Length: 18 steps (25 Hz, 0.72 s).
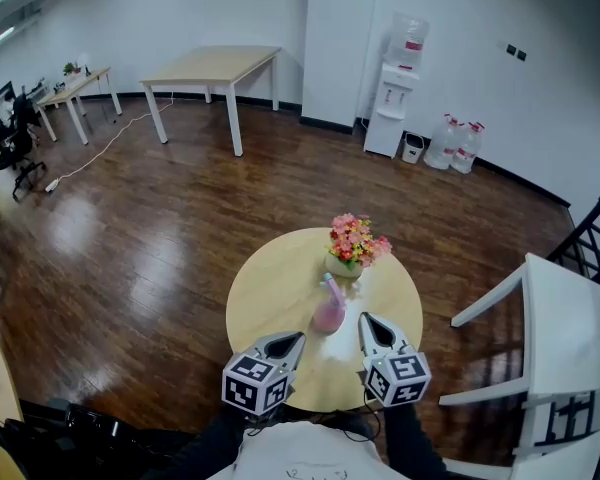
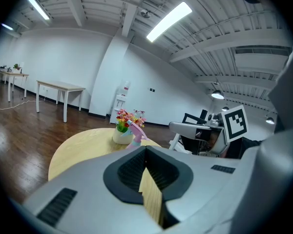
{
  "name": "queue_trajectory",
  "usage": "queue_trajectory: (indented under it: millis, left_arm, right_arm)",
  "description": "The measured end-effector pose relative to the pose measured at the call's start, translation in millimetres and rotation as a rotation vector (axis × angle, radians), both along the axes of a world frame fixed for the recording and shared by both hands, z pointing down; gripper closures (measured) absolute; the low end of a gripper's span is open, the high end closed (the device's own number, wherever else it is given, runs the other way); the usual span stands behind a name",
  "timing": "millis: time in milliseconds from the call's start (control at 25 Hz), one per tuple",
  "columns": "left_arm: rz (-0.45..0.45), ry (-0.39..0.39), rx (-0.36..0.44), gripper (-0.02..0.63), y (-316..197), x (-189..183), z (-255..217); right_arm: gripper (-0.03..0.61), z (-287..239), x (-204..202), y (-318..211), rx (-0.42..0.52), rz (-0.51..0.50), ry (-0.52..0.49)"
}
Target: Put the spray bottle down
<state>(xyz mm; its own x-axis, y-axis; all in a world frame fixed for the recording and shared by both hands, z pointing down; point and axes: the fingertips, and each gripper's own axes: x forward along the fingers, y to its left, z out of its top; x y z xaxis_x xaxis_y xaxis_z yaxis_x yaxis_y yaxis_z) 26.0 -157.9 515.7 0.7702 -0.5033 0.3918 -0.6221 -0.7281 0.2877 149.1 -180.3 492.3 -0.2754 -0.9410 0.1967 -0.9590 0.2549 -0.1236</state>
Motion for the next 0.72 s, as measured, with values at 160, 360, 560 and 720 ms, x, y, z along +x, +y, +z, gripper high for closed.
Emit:
queue_trajectory:
  millis: [160, 360, 560, 720]
  left_arm:
    - [0.003, 0.000, 0.000, 0.623, 1.0, 1.9, -0.7]
    - [0.008, 0.003, 0.003, 0.623, 2.4, 3.2, -3.1]
    - [0.012, 0.004, 0.003, 0.623, 4.8, 4.7, -3.5]
    - [0.012, 0.004, 0.004, 0.623, 5.2, 5.0, -4.1]
  right_arm:
    - [0.594, 2.5, -0.3, 0.0, -0.013, -0.007, -0.015]
    - [0.594, 2.3, -0.2, 2.1, -0.020, -0.005, -0.026]
    - [0.594, 3.2, 0.8, 4.9, -0.024, -0.003, -0.032]
    - [0.594, 3.2, 1.0, 6.1, -0.028, -0.004, -0.031]
